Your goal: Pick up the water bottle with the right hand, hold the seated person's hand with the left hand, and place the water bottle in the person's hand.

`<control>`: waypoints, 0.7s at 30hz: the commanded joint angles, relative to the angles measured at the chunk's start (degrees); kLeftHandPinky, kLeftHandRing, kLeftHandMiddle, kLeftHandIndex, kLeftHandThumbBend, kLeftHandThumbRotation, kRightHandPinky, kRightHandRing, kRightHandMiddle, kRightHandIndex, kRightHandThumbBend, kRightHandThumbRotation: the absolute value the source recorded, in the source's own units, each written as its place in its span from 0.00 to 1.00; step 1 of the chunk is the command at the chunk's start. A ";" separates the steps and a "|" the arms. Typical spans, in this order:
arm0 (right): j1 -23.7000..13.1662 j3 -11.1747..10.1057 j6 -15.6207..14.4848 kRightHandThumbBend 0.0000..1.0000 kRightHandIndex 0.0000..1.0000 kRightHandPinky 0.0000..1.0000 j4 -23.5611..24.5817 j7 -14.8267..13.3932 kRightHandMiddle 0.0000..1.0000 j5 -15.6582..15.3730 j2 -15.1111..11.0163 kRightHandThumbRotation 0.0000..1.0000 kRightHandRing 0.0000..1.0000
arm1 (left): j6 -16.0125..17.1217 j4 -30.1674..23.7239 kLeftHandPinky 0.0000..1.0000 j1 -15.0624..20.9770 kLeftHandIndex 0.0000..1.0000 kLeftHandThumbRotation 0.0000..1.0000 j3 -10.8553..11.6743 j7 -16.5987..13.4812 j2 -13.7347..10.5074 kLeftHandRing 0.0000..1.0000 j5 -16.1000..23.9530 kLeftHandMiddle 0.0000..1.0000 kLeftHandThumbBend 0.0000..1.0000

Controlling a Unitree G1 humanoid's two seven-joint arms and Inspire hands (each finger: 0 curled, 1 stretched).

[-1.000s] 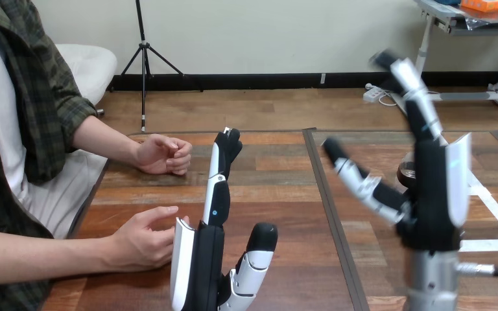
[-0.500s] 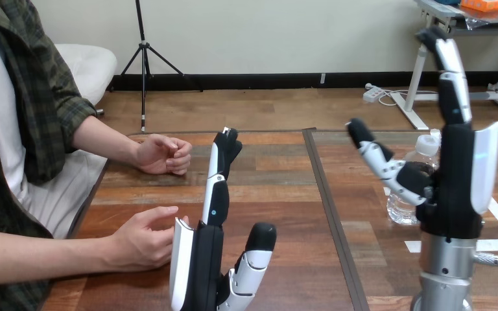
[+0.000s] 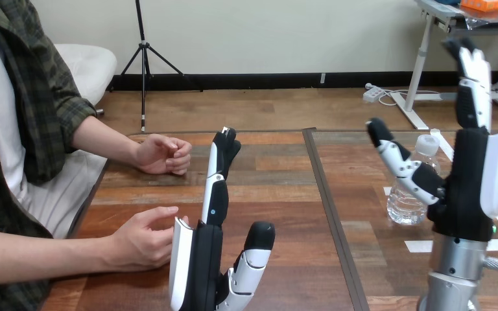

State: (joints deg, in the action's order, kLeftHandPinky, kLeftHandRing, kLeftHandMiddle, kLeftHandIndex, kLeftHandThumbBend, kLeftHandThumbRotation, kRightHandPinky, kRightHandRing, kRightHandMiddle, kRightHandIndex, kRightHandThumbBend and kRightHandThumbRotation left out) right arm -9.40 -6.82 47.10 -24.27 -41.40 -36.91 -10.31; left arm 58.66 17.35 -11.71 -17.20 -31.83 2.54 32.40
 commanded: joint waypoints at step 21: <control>-6.83 0.70 -6.75 0.76 0.96 1.00 -6.23 -2.73 1.00 3.36 -3.94 0.55 1.00 | 0.63 0.05 0.91 0.88 1.00 1.00 0.14 0.08 0.91 0.94 0.05 0.98 0.53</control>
State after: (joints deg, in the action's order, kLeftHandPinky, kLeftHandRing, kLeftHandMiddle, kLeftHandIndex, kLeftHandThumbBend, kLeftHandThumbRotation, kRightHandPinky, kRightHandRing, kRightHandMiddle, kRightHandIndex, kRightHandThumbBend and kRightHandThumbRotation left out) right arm -10.62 -6.51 40.59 -28.97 -44.74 -35.91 -13.18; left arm 58.63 17.35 -11.74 -17.11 -32.05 2.52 33.32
